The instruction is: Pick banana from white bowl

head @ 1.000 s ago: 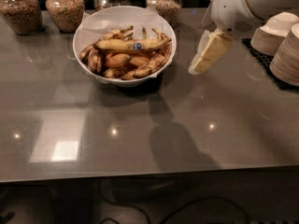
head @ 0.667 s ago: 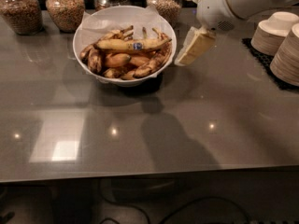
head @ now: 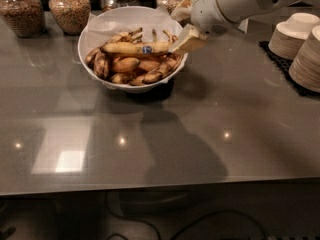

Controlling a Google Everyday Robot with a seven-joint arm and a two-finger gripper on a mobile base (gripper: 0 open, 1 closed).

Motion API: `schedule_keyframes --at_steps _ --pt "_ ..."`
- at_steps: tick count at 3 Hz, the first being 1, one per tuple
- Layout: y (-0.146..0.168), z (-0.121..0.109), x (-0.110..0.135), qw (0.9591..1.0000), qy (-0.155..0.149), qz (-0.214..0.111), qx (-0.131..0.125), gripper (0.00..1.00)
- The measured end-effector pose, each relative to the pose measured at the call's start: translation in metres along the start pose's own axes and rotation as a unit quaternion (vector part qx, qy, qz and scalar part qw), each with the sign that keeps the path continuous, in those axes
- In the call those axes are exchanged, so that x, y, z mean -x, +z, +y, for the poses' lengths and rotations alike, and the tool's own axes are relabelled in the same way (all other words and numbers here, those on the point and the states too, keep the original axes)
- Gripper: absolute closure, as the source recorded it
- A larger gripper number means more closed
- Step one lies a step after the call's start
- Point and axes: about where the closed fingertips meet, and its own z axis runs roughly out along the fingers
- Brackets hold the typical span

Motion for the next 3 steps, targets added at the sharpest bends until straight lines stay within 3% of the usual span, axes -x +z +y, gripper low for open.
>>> schedule_keyframes --at_steps 3 --pt "0.052 -0.003 0.018 0.9997 -0.006 -0.021 0.014 0.42"
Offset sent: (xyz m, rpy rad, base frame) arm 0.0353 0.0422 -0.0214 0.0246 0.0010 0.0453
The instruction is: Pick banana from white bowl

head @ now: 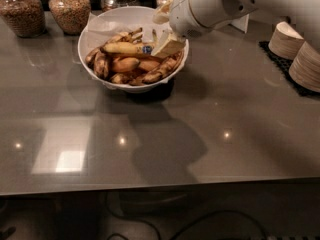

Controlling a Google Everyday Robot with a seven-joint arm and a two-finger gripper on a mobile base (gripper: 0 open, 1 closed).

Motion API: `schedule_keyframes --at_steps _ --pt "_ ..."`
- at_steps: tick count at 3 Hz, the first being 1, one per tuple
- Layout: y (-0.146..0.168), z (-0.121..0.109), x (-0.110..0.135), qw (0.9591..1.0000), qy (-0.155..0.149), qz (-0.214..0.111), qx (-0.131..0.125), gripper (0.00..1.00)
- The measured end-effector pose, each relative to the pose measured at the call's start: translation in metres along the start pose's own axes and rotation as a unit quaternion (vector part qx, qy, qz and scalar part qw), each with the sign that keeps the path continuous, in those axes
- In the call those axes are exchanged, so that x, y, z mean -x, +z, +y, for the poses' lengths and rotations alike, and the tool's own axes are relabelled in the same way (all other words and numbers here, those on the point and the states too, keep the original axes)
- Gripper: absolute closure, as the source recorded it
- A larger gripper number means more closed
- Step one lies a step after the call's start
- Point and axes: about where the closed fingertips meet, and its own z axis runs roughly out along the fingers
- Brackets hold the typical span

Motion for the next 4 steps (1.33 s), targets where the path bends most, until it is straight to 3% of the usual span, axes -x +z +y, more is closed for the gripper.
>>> schedule_keyframes --at_steps 2,4 --pt "0.032 0.016 -0.001 0.9994 0.003 0.002 0.034 0.48" --pt "0.056 0.01 -0.013 0.999 0.004 0.016 0.042 0.5"
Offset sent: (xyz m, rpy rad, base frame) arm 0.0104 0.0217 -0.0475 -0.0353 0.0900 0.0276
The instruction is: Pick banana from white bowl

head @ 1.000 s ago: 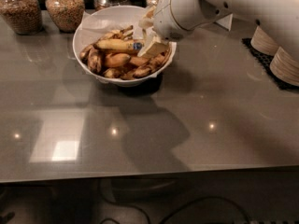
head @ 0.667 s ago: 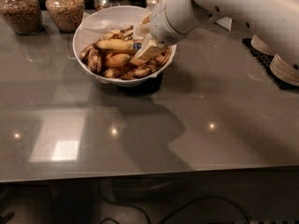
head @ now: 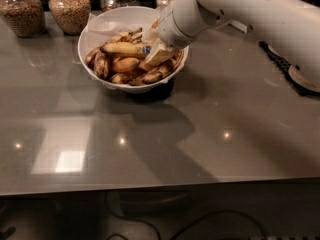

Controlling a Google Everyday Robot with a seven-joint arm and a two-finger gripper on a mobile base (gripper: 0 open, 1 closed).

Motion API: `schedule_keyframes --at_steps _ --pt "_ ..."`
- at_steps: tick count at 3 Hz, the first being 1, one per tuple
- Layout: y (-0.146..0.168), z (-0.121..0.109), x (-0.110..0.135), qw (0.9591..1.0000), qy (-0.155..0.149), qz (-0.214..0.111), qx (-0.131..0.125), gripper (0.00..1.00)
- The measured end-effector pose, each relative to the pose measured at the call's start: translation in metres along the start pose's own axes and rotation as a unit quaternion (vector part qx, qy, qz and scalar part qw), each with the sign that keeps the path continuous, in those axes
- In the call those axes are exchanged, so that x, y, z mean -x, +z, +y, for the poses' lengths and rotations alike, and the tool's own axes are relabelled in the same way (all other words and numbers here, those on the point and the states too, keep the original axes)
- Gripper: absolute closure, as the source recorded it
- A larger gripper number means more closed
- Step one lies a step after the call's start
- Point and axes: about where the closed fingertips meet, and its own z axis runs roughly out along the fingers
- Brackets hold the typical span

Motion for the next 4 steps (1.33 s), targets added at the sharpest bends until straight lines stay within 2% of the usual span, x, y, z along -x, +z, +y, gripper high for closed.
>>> schedule_keyframes --at_steps 1,2,3,4 --pt "0.0 -0.003 0.0 1.0 0.0 0.002 0.001 0.69" --pt "-0.004 -0.006 -0.002 1.0 -0.002 0.006 0.0 0.92" --pt "-0.028 -0.005 0.001 1.0 0.003 -0.006 -0.002 1.0" --pt "-0.075 0.004 0.008 0.9995 0.004 -0.031 -0.007 1.0"
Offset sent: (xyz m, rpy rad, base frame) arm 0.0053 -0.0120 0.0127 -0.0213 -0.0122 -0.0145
